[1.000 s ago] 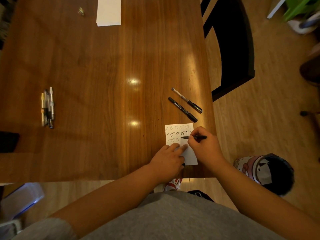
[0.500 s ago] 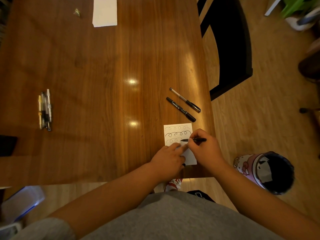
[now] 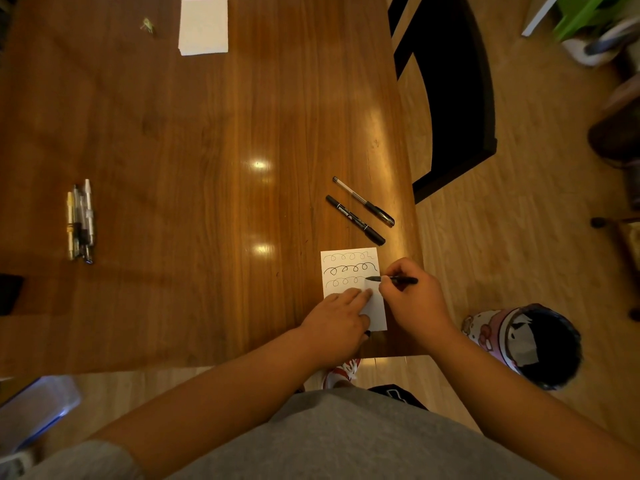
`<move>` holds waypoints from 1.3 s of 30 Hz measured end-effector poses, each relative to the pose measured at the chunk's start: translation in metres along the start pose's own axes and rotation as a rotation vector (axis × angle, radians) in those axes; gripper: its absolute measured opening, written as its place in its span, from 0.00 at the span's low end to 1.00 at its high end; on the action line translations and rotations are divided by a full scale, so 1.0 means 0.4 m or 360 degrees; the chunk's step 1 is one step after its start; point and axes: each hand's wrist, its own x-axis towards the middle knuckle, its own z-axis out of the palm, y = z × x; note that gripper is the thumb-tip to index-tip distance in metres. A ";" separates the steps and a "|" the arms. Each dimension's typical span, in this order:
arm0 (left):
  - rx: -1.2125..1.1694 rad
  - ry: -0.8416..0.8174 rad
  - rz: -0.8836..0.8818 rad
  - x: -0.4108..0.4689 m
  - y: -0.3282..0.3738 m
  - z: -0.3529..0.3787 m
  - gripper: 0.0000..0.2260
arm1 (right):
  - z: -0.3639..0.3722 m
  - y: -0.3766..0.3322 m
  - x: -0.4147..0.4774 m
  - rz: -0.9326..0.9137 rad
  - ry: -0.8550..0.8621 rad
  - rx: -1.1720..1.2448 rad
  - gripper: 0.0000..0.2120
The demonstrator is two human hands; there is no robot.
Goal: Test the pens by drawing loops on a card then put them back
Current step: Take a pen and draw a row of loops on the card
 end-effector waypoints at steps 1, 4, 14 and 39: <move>0.0004 -0.0008 -0.0002 0.001 0.001 -0.002 0.18 | -0.002 0.003 -0.003 -0.0002 0.0003 -0.0014 0.10; 0.0016 -0.0037 0.0014 0.003 0.002 -0.011 0.18 | -0.007 0.011 -0.012 -0.0012 0.0003 -0.0008 0.11; 0.0087 -0.0079 0.0004 0.011 0.016 -0.016 0.19 | -0.005 0.010 -0.007 -0.0030 -0.0022 0.0079 0.11; 0.0129 -0.0015 -0.0030 0.022 0.018 0.004 0.17 | -0.025 0.045 0.009 0.0052 0.0115 -0.0021 0.03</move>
